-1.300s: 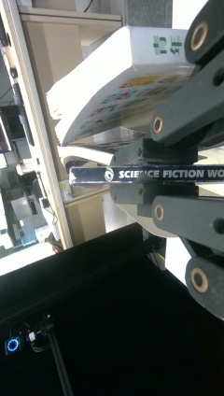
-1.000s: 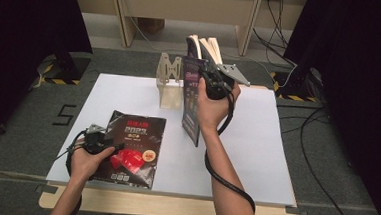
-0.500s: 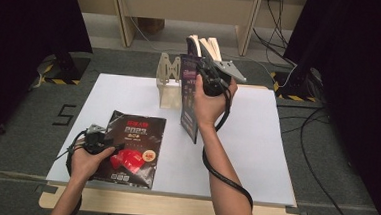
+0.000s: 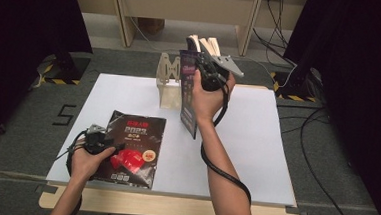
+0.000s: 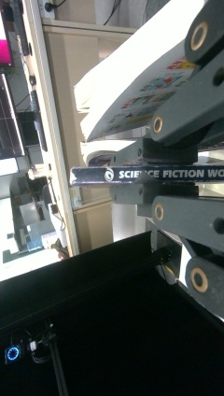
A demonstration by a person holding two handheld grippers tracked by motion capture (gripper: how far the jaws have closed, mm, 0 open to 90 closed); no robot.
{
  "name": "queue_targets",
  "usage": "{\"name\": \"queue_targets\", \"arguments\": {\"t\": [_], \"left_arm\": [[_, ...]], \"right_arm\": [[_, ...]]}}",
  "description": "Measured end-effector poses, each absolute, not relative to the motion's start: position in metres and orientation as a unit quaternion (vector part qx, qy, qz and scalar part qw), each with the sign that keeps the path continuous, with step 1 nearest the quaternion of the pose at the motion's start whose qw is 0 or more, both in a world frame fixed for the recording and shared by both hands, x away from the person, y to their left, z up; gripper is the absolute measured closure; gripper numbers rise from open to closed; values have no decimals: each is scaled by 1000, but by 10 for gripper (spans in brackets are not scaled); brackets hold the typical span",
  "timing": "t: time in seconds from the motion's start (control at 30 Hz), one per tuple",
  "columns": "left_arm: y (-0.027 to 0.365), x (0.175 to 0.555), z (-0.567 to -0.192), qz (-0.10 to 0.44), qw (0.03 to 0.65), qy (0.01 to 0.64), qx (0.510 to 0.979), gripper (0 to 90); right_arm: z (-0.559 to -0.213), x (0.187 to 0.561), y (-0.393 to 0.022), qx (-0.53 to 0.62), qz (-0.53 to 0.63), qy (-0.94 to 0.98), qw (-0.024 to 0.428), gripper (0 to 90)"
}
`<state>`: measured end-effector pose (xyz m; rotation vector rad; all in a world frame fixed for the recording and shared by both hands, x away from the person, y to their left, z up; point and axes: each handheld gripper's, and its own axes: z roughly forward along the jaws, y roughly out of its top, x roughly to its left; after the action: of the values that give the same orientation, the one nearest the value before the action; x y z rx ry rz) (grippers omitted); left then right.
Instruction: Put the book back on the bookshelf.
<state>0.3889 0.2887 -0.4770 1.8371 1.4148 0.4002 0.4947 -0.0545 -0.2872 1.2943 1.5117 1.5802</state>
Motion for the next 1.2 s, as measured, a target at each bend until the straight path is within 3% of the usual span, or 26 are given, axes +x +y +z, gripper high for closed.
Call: {"name": "queue_targets", "arguments": {"t": [1.2], "left_arm": [[297, 388, -476, 159, 385, 562, 714, 423]], "right_arm": [[-282, 521, -45, 495, 594, 556, 306, 844]]}}
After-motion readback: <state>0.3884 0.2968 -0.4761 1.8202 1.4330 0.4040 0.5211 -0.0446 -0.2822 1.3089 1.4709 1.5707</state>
